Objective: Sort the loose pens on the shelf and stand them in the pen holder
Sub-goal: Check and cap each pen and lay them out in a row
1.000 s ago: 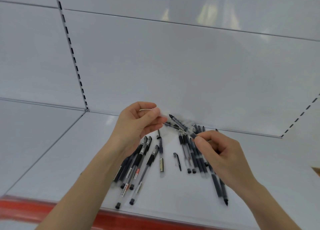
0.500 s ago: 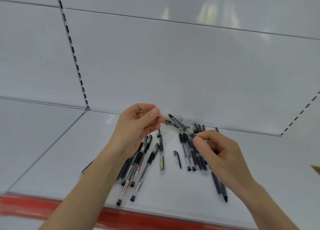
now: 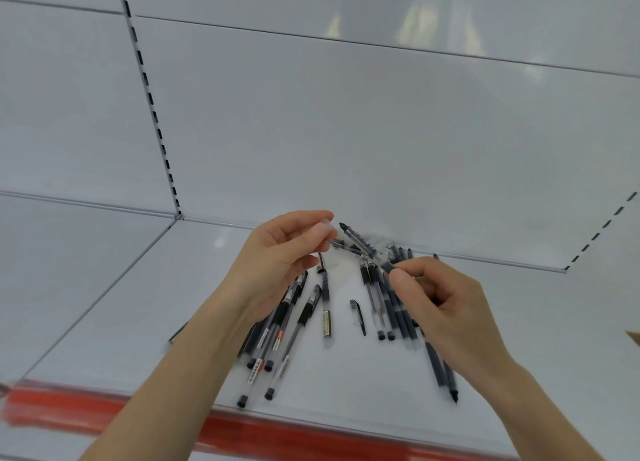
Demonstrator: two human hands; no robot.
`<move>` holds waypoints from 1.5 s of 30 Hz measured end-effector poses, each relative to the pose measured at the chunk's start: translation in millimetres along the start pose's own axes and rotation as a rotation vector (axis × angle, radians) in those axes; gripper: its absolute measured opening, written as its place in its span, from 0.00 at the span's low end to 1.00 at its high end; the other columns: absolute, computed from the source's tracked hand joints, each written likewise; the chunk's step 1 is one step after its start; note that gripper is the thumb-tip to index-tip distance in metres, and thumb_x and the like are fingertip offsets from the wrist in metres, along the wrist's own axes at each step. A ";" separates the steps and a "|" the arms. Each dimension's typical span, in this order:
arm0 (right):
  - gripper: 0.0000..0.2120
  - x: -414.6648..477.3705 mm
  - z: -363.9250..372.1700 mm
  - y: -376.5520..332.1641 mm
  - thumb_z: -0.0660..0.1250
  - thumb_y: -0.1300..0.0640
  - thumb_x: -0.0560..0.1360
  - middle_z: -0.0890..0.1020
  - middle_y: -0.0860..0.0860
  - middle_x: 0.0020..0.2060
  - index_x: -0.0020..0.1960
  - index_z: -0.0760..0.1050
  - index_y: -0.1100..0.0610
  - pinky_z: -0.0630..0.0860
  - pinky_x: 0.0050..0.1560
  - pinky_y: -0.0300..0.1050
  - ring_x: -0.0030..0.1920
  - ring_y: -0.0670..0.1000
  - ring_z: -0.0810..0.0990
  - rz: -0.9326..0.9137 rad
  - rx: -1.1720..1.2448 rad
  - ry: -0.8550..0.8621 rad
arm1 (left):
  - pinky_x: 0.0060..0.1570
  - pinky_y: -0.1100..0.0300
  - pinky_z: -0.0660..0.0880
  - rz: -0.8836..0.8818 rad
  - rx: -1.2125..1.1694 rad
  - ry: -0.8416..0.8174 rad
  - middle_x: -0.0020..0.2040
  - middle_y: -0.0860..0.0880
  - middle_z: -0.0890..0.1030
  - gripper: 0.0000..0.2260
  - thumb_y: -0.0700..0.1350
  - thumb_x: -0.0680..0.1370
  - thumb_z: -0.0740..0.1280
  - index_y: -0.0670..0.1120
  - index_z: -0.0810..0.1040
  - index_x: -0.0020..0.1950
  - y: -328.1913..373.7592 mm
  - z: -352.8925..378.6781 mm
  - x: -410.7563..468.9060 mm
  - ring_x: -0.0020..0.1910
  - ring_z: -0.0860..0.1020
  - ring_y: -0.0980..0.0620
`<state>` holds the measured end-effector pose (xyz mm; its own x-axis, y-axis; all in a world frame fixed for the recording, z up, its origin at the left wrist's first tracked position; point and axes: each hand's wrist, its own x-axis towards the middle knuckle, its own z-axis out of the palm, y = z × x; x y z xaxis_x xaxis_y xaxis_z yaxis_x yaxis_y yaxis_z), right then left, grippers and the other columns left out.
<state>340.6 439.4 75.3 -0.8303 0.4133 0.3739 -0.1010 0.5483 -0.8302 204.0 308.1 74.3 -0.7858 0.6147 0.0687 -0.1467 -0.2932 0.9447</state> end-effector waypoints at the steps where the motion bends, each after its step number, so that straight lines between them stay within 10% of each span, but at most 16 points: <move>1: 0.08 -0.2 -0.2 -0.2 0.64 0.61 0.74 0.64 0.45 0.18 0.36 0.76 0.59 0.59 0.23 0.31 0.21 0.43 0.60 -0.010 -0.003 -0.005 | 0.35 0.70 0.75 0.006 -0.011 -0.008 0.36 0.52 0.83 0.07 0.39 0.73 0.66 0.47 0.81 0.47 0.1 -0.1 0.0 0.34 0.78 0.60; 18: 0.09 1.2 5.1 2.4 0.63 0.60 0.75 0.64 0.46 0.20 0.36 0.75 0.59 0.61 0.24 0.31 0.23 0.44 0.62 0.045 0.035 0.009 | 0.37 0.67 0.78 -0.014 -0.099 0.022 0.33 0.50 0.81 0.04 0.37 0.73 0.66 0.43 0.80 0.43 -1.2 -3.9 4.8 0.33 0.79 0.57; 27: 0.12 -6.4 11.6 7.5 0.59 0.41 0.67 0.66 0.50 0.21 0.37 0.73 0.49 0.61 0.26 0.41 0.24 0.47 0.63 -0.020 0.019 -0.090 | 0.34 0.68 0.77 -0.074 -0.345 0.121 0.32 0.50 0.81 0.07 0.42 0.76 0.65 0.42 0.74 0.38 -1.1 -2.4 14.7 0.30 0.78 0.58; 45: 0.09 -5.9 26.5 4.7 0.57 0.55 0.78 0.74 0.50 0.20 0.41 0.71 0.57 0.68 0.28 0.36 0.23 0.44 0.69 0.100 0.021 -0.254 | 0.40 0.63 0.80 0.095 -0.129 0.120 0.35 0.48 0.83 0.04 0.36 0.74 0.66 0.42 0.79 0.46 -7.8 9.1 9.1 0.35 0.82 0.54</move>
<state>330.5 420.2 58.3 -0.9475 0.2673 0.1758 -0.0204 0.4977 -0.8671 203.5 322.6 70.4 -0.8645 0.4904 0.1099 -0.1381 -0.4420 0.8863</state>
